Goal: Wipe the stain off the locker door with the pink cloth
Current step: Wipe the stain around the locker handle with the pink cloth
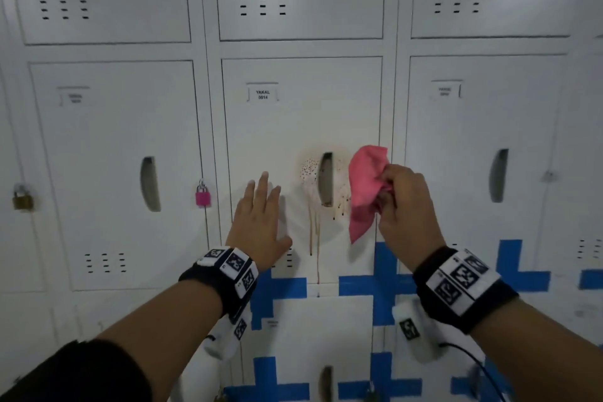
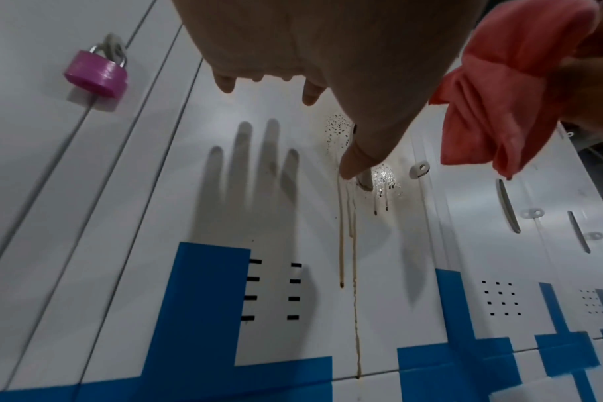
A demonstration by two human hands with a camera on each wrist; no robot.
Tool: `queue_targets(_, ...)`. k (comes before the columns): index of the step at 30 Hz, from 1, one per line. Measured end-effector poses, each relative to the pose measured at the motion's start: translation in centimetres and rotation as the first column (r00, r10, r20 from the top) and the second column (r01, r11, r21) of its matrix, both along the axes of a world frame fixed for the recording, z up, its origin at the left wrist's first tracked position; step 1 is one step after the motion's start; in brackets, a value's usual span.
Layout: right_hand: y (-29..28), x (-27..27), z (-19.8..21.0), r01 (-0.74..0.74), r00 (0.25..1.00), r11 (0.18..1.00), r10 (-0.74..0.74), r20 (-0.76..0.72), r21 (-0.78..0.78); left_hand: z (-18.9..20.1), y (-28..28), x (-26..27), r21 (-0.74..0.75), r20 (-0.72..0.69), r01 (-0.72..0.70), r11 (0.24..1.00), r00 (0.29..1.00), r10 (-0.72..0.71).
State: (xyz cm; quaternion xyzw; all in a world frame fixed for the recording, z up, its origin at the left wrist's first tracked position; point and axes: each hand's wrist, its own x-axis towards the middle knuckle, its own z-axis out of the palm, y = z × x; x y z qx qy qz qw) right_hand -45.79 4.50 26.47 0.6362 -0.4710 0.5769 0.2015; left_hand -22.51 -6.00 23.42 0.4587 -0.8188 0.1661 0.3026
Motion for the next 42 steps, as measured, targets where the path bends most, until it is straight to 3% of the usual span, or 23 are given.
queue_targets(6,-3.1,-1.3,3.4,0.125,0.987,0.992,-0.125,-0.103,-0.011,-0.1,-1.8,-1.3,0.003,-0.021,-0.086,0.996,0.996,0.086)
queue_targets(11,-5.8,0.0,4.6,0.141,0.982,0.99,-0.137,-0.129,0.023,-0.2,-3.4,-1.8,-0.064,-0.074,-0.166,0.984,0.984,0.161)
queue_targets(16,-8.6,0.4,4.5,0.236,0.948,0.971,-0.221,-0.228,0.04,-0.1,-4.5,-1.3,-0.098,0.017,-0.231,0.968,0.972,0.233)
queue_targets(20,-9.1,1.3,3.6,0.365,0.873,0.931,-0.351,-0.338,-0.026,-0.5,-5.4,-1.4,-0.148,0.061,-0.278,0.949,0.955,0.289)
queue_targets(24,-10.2,1.3,2.8,0.41,0.832,0.912,-0.387,-0.398,-0.03,-0.6,-5.6,-1.5,-0.177,0.12,-0.313,0.933,0.934,0.336)
queue_targets(38,-10.4,0.9,-0.4,0.367,0.862,0.93,-0.349,-0.368,-0.024,-0.1,-5.3,-1.7,-0.163,0.151,-0.326,0.931,0.925,0.35)
queue_targets(42,-10.1,0.4,-2.3,0.287,0.893,0.958,-0.264,-0.363,0.008,0.0,-5.2,-1.7,-0.16,0.151,-0.325,0.932,0.925,0.348)
